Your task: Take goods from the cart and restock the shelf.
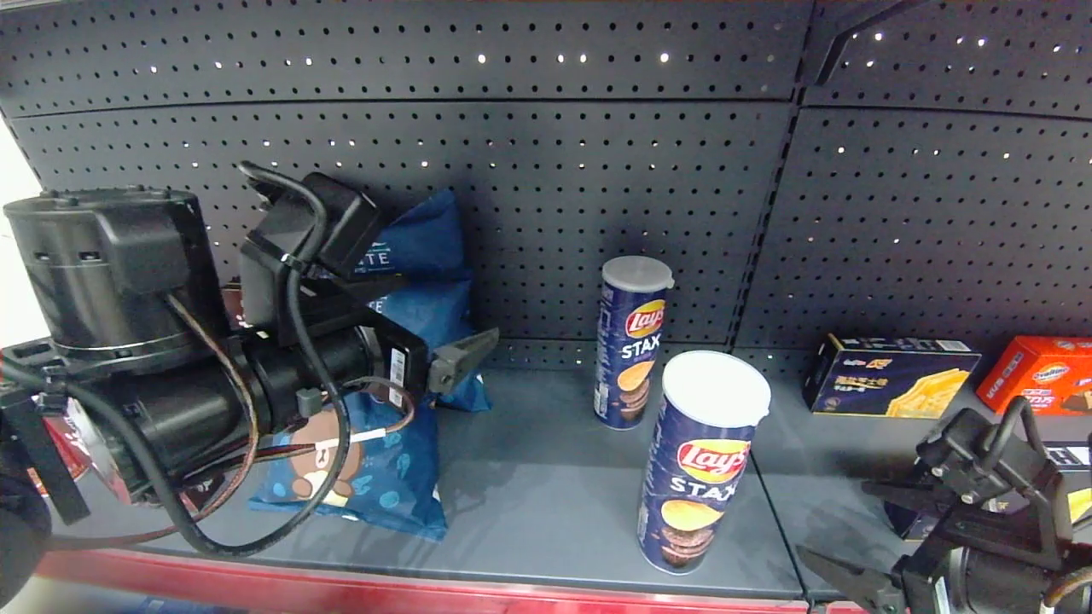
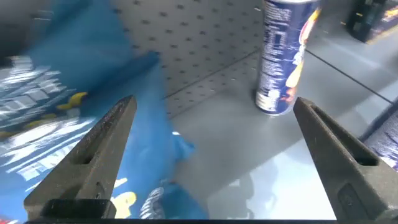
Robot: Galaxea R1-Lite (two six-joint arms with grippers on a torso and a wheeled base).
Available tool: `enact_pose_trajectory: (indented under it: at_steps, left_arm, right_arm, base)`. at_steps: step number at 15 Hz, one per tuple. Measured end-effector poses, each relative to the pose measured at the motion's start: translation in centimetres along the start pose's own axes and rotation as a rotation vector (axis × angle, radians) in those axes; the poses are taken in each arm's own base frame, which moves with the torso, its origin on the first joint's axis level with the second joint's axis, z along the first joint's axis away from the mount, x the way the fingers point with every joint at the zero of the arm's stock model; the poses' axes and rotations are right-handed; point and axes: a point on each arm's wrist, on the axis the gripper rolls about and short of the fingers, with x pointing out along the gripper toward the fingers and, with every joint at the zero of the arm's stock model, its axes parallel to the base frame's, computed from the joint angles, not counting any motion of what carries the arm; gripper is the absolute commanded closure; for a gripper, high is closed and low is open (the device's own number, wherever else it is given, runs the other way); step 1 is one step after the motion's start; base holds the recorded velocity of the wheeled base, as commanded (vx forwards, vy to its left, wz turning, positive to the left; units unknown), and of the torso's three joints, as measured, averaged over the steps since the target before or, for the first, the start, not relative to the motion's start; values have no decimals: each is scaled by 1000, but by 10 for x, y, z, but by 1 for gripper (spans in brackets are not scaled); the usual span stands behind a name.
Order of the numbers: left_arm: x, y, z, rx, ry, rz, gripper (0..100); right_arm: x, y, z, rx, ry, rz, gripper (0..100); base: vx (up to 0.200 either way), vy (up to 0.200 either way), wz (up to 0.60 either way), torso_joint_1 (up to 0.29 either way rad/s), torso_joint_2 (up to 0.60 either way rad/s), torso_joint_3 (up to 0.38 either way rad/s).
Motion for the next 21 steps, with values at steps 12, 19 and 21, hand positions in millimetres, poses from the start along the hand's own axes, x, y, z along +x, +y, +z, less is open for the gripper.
enact_pose_trajectory:
  at_steps: [12, 19, 21]
  left_arm:
    - [-7, 14, 0, -5, -7, 71, 0]
    - [-4, 14, -2, -4, 1, 69, 0]
    - [-3, 14, -2, -3, 4, 68, 0]
  right_arm:
    - [49, 6, 30, -28, 36, 0, 0]
    - [64, 13, 33, -43, 54, 27, 0]
    - [67, 14, 34, -45, 57, 31, 0]
  base:
    - [0, 0, 0, 0, 0, 0]
    - [0, 0, 0, 0, 0, 0]
    - [0, 0, 0, 0, 0, 0]
